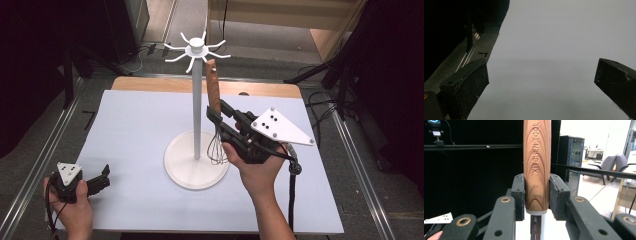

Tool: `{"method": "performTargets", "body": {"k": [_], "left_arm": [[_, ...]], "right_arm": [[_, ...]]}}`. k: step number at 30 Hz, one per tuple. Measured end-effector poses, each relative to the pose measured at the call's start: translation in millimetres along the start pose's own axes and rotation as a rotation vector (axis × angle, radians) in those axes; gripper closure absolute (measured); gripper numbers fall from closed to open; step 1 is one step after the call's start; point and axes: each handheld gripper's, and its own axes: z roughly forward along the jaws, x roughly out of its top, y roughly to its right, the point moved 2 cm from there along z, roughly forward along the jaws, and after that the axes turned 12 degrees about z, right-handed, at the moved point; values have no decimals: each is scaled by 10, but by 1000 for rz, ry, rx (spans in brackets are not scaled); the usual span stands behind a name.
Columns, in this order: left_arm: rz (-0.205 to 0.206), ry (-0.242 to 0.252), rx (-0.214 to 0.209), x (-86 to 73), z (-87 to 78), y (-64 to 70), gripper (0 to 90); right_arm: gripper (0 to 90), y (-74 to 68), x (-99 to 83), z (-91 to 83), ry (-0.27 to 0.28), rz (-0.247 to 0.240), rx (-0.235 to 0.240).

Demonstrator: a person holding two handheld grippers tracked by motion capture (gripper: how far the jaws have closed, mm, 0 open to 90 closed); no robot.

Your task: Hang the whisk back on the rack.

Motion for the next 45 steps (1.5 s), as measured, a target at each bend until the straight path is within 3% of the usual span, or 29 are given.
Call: {"method": "performTargets", "body": {"k": [20,30,35,36,39,43,45], "left_arm": [[1,-1,0,0,0,1,2],[1,0,2,1,2,3,2],[0,0,2,1,1,4,2],[1,1,1,1,1,4,2],[-1,0,0,0,0,1,2],[5,-4,2,1,0,4,2],[2,1,2,1,2,4,2]], "right_arm": [[704,35,-56,68,6,4,-9],[693,60,-68,68,8,-10,9],[490,59,-85,36,-41,-35,-27],[406,62,-93,22,-44,-31,-22],[141,89,-108,-12,-40,-35,-72],[18,163,-128,-70,-66,7,-104],[0,215,-139,-106,-72,19,-120]]}}
